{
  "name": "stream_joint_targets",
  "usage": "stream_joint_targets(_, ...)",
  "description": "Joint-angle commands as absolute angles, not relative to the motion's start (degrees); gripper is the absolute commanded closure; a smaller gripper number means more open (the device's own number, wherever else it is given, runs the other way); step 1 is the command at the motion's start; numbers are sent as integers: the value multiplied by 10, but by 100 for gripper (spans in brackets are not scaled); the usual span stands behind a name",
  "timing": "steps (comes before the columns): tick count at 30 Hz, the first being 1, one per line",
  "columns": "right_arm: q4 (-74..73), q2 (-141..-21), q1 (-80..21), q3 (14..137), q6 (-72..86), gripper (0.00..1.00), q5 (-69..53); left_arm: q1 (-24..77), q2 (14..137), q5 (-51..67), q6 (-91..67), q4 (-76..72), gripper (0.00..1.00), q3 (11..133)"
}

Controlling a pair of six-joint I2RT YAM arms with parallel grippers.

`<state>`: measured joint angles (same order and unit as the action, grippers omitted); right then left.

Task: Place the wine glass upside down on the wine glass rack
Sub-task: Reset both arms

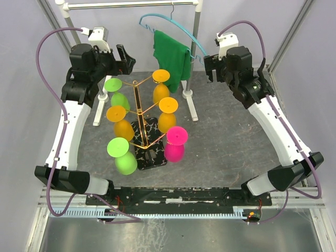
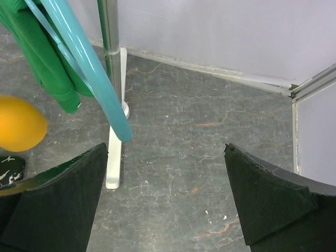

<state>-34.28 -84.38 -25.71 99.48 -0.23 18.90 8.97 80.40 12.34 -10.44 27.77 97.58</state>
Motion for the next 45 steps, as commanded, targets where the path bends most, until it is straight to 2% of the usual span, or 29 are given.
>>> stream_joint_targets(1, -310, -813, -251, 993, 4, 0, 176, 87, 796, 122, -118, 272, 1, 992)
stream_joint_targets(45, -290, -787, -237, 935, 3, 0, 175, 87, 787, 95, -116, 266, 1, 981)
